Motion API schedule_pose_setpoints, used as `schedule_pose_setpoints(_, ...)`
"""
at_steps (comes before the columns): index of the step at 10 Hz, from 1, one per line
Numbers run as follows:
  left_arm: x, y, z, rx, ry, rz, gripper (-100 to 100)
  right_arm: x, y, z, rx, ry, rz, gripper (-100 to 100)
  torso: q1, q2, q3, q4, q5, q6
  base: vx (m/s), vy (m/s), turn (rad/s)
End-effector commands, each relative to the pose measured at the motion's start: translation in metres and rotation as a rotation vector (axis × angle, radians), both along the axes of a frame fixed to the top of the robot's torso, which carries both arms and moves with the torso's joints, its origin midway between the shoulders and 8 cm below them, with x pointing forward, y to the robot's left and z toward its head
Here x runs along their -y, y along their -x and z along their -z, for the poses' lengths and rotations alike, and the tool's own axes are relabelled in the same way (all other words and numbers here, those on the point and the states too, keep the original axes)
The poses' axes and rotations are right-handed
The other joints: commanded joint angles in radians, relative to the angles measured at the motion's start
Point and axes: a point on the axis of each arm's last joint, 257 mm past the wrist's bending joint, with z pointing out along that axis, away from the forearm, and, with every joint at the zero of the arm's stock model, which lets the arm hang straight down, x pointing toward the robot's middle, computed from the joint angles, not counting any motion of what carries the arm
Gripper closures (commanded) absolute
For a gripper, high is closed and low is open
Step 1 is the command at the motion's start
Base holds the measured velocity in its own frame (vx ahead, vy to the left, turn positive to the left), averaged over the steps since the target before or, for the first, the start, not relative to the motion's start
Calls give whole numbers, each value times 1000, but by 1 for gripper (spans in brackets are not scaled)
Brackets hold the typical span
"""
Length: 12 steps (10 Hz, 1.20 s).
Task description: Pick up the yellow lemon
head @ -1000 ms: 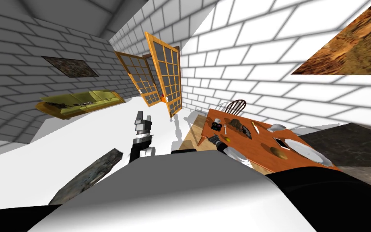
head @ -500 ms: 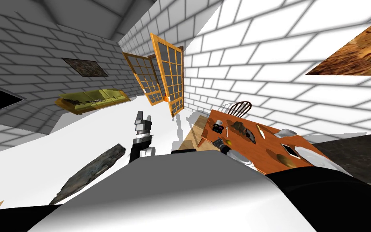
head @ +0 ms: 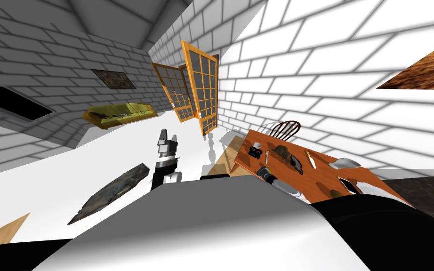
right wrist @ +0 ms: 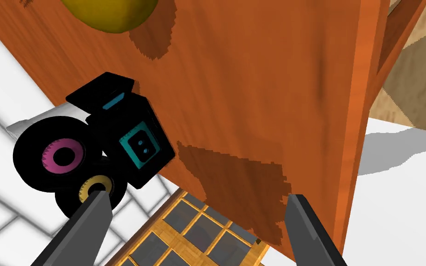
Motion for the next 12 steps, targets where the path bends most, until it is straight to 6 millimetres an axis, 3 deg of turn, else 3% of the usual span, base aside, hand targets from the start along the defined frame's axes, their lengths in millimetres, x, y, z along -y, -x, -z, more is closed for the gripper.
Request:
schedule_pose_setpoints(1, 0, 0, 0, 0, 0, 0, 0, 26, 19, 5, -56, 84, -16, -100, 0, 0, 0, 0, 0, 0, 4, -135, 130)
schedule_pose_setpoints(2, 0, 0, 0, 0, 0, 0, 0, 27, 19, 6, -57, 84, -15, -100, -1, 0, 0, 0, 0, 0, -5, -84, 34)
schedule_pose_setpoints(6, 0, 0, 0, 0, 0, 0, 0, 66, 64, 17, -170, 212, -44, -100, 2, 0, 0, 0, 1, 0, -6, -78, 71)
schedule_pose_setpoints(7, 0, 0, 0, 0, 0, 0, 0, 59, 57, 16, -150, 192, -40, -100, 1, 1, 0, 0, 0, 0, -5, -51, 15)
schedule_pose_setpoints(8, 0, 0, 0, 0, 0, 0, 0, 60, 58, 17, -154, 197, -40, 0, 4, 0, 0, 0, 1, 0, -1, -10, -1)
schedule_pose_setpoints(9, 0, 0, 0, 0, 0, 0, 0, 57, 53, 17, -143, 192, -25, -100, 7, 0, 0, 0, 1, 0, -8, -22, 93)
schedule_pose_setpoints(12, 0, 0, 0, 0, 0, 0, 0, 48, 53, 22, -147, 182, -22, -100, 6, 1, 1, 0, 1, 0, -19, -30, 55)
